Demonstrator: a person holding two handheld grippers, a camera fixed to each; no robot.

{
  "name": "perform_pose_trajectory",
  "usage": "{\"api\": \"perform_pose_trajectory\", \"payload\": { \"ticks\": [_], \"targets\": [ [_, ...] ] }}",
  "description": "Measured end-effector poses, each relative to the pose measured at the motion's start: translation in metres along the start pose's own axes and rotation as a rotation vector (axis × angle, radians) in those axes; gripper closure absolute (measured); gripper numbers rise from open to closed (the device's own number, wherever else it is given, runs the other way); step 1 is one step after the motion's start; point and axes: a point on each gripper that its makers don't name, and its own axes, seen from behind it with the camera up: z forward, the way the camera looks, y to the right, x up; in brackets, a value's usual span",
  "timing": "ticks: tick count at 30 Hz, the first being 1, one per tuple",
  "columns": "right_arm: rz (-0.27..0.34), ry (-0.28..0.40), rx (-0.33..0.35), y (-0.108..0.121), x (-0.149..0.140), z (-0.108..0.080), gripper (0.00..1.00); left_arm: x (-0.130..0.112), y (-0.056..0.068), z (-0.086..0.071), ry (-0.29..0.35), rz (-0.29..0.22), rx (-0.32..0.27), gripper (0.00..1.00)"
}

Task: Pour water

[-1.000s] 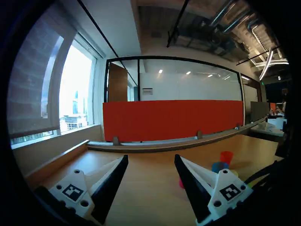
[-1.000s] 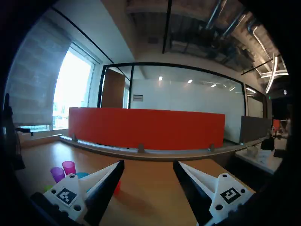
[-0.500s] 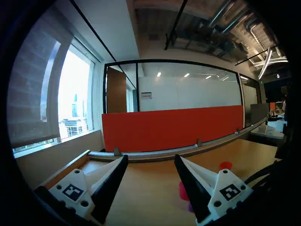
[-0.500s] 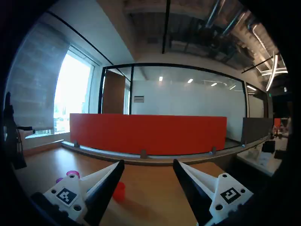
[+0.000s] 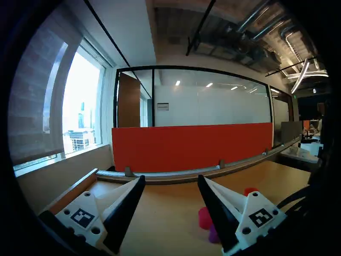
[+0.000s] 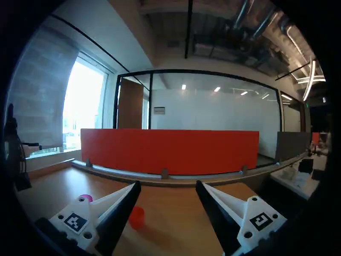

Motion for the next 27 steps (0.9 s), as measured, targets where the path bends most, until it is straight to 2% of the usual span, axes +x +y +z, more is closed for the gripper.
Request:
{"api": "perform_pose_trajectory", "payload": {
  "ticks": [12, 21, 27],
  "targets": [
    [-0.042, -0.017, 0.095, -0.014, 0.007, 0.002, 0.00, 0.006, 0.030, -0.006, -0.018, 0.052, -0.129, 0.09],
    [-0.107, -0.034, 0.174, -0.025, 0.013, 0.005, 0.00, 0.015, 0.041, -0.010, -0.024, 0.099, -0.209, 0.09],
    [-0.183, -0.072, 0.222, -0.030, 0.006, 0.004, 0.00, 0.013, 0.049, -0.011, -0.045, 0.127, -0.267, 0.09]
  ]
}}
